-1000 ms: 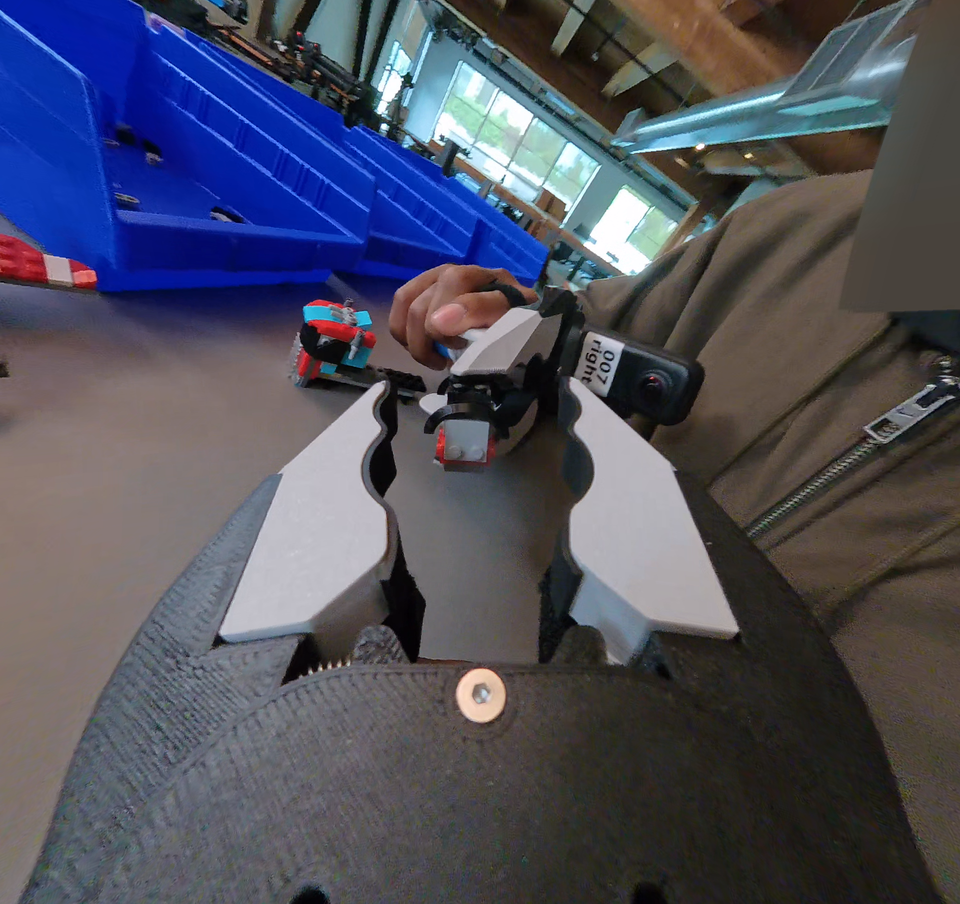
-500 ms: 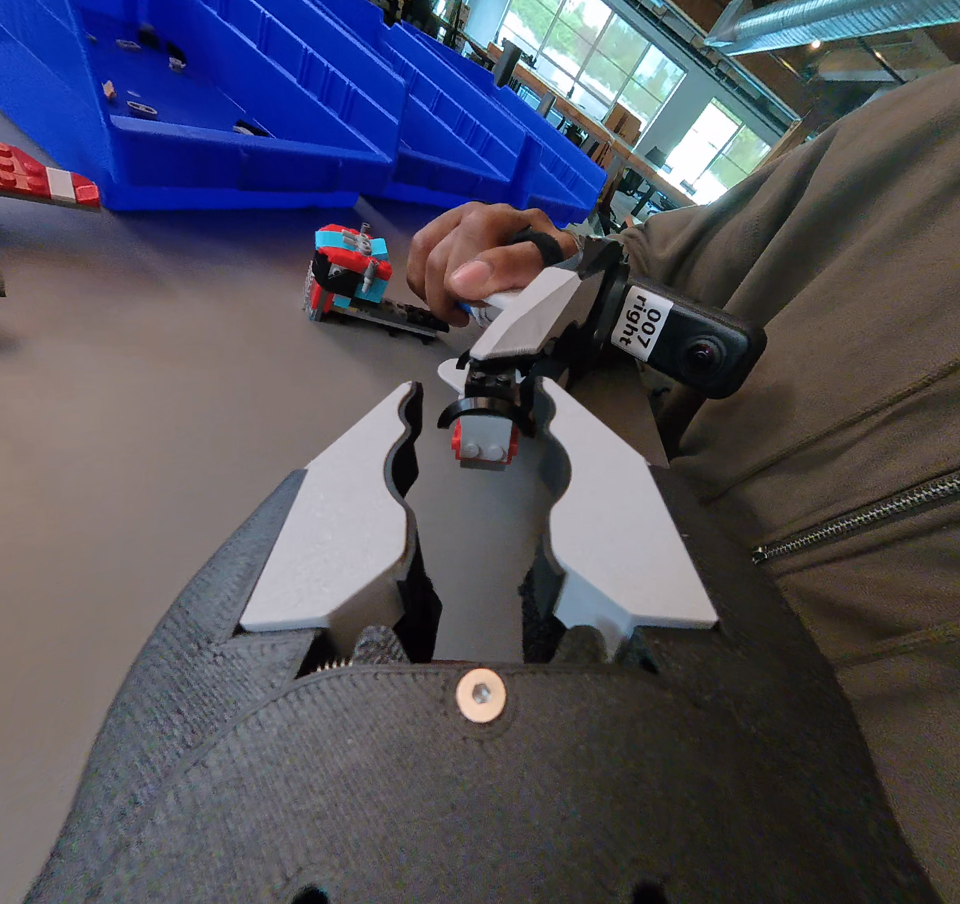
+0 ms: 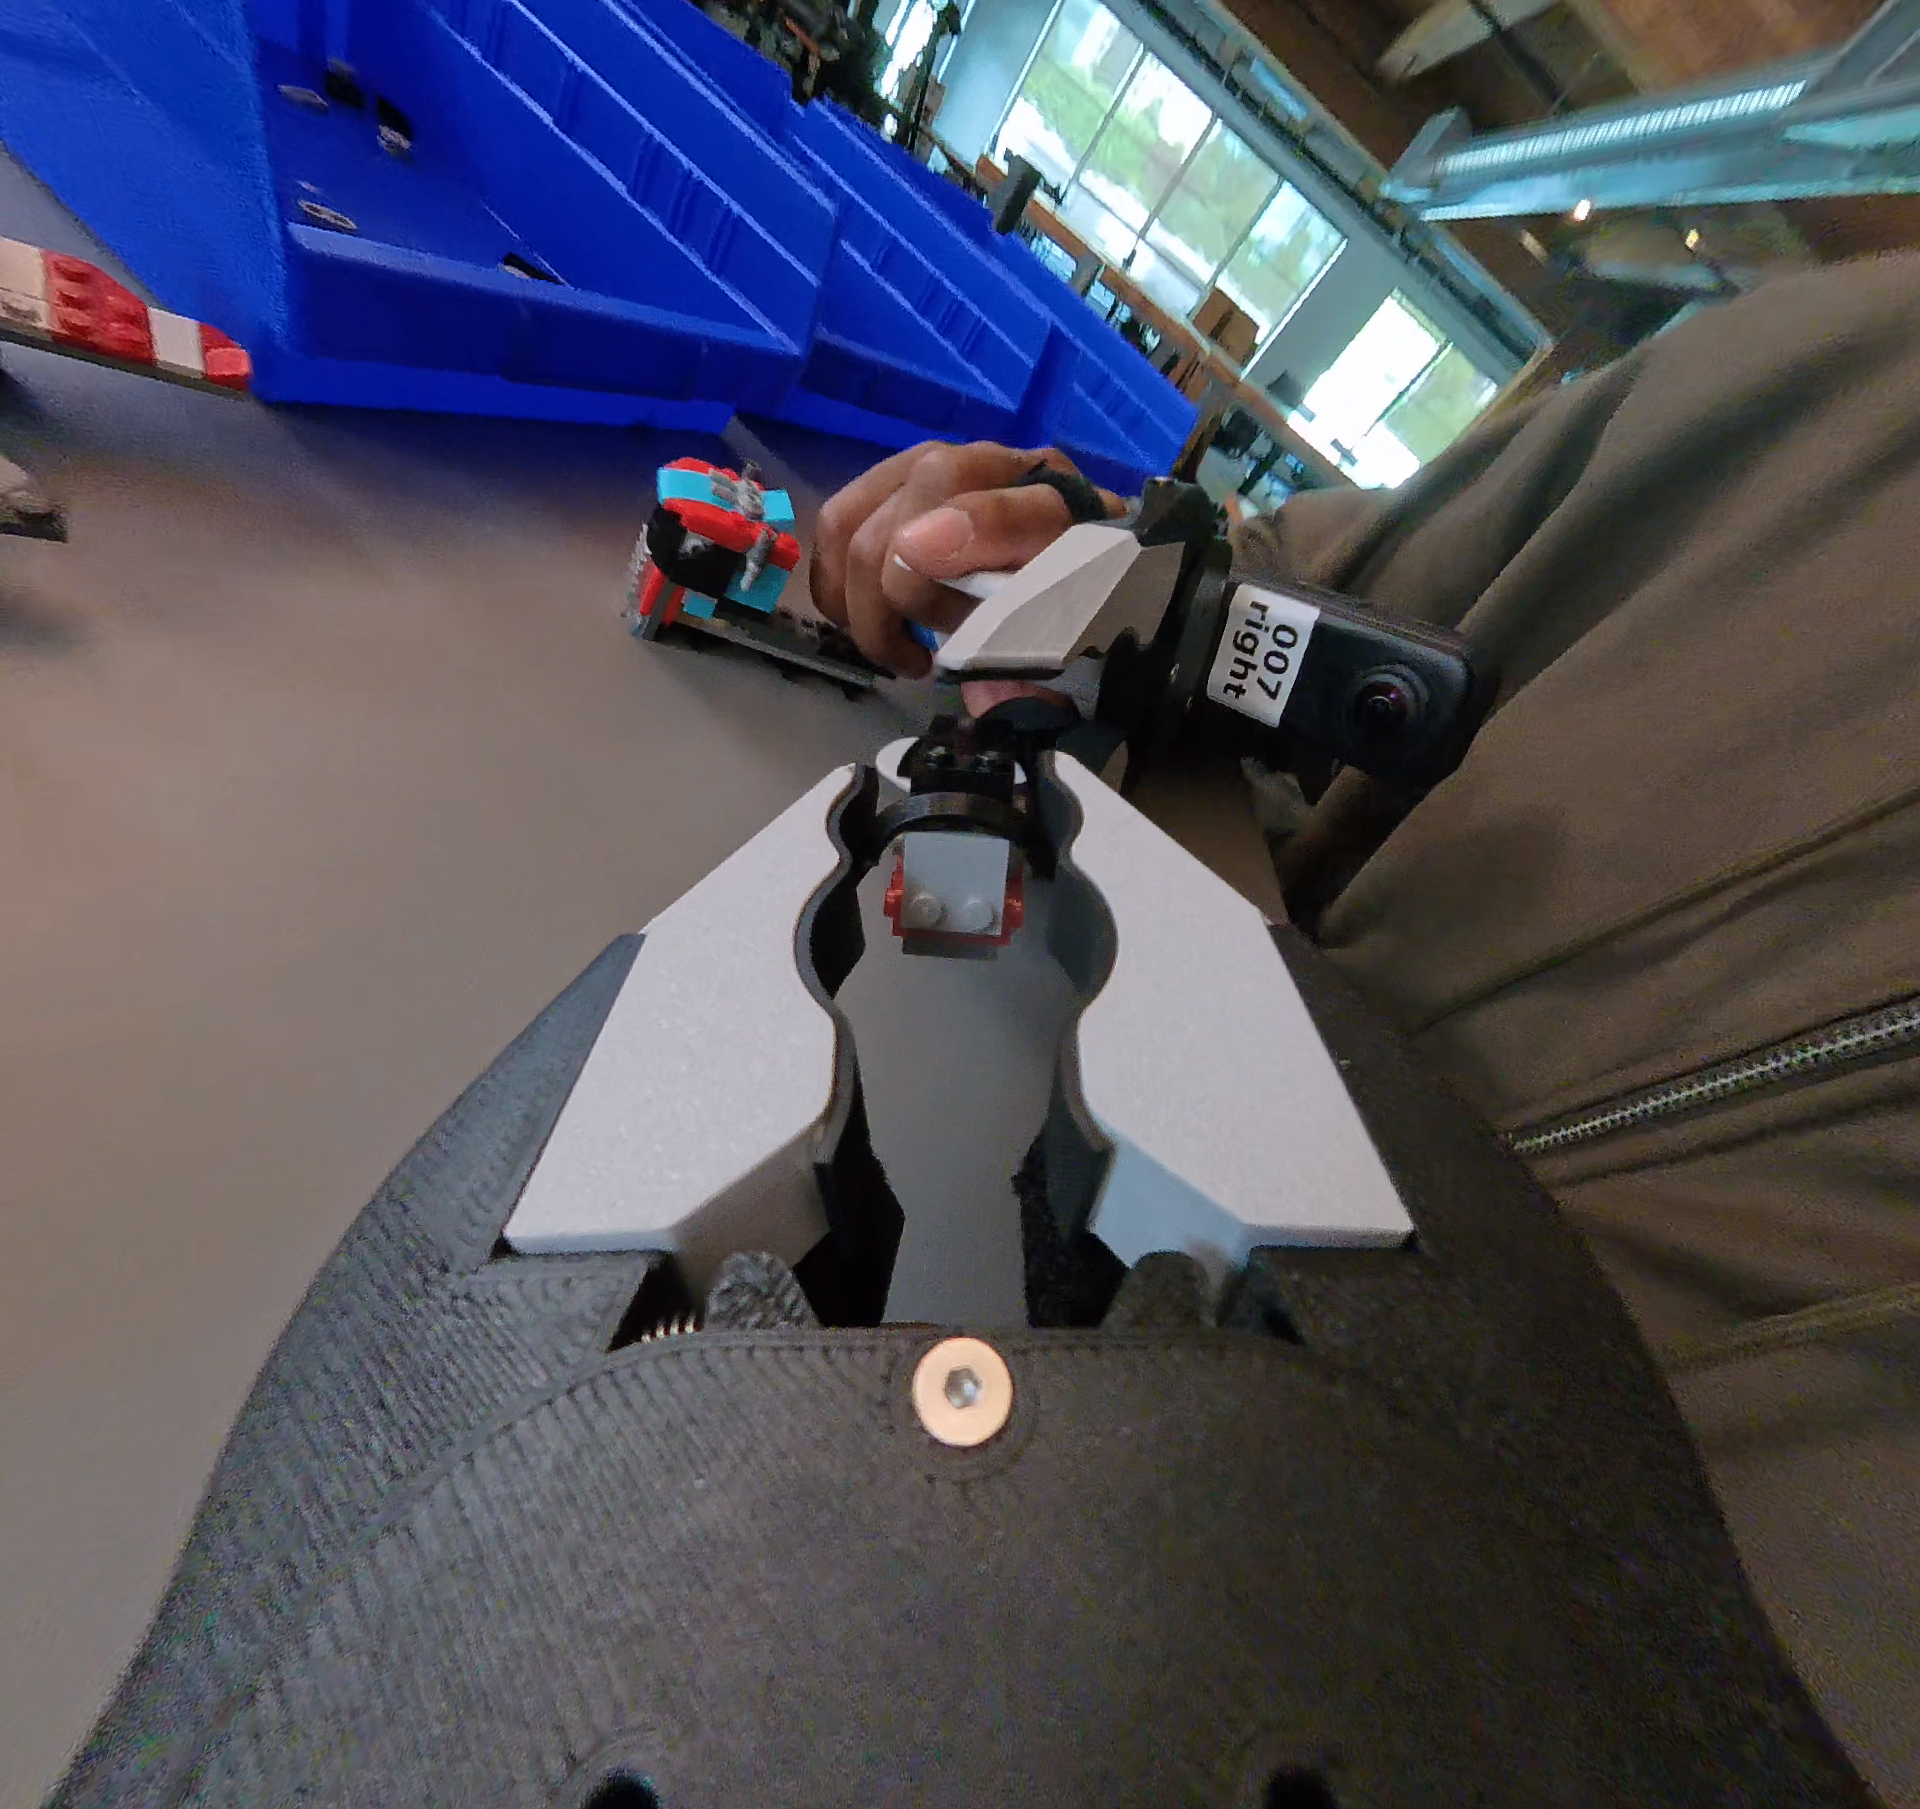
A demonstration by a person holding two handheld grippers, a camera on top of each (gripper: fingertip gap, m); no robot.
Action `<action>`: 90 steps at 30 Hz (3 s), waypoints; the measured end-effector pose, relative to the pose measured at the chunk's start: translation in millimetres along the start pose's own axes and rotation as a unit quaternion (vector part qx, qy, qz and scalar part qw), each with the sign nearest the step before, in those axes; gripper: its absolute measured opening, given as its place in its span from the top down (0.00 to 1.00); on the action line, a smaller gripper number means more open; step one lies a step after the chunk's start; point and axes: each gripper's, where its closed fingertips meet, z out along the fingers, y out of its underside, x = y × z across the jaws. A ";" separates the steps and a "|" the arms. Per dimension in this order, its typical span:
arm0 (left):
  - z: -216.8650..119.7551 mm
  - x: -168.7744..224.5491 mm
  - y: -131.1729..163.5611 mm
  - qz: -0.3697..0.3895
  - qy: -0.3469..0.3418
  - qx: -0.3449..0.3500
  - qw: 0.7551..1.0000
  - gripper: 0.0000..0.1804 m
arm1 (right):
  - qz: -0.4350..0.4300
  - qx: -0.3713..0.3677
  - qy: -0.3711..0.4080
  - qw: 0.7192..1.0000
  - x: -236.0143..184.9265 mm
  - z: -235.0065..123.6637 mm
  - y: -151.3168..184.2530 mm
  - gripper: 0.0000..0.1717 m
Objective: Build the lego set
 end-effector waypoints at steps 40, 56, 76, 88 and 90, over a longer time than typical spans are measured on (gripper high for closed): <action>25.7 -87.6 -7.5 0.071 -0.234 -0.092 0.965 0.83 | 0.193 -0.011 0.020 0.981 36.6 -18.6 25.4 0.74; 6.4 -89.9 9.1 0.065 -0.254 -0.131 0.956 0.83 | 0.195 -0.017 0.022 0.980 37.8 -18.8 30.3 0.75; -10.1 -78.0 18.6 0.135 -0.216 -0.167 0.952 0.72 | 0.223 -0.029 0.030 0.974 44.2 -23.7 42.8 0.75; -20.4 -67.3 25.1 0.211 -0.189 -0.213 0.935 0.88 | 0.225 -0.025 0.035 0.973 46.4 -24.2 42.4 0.76; -15.8 -68.7 24.4 0.212 -0.192 -0.211 0.935 0.90 | 0.224 -0.025 0.037 0.974 46.5 -23.9 42.0 0.76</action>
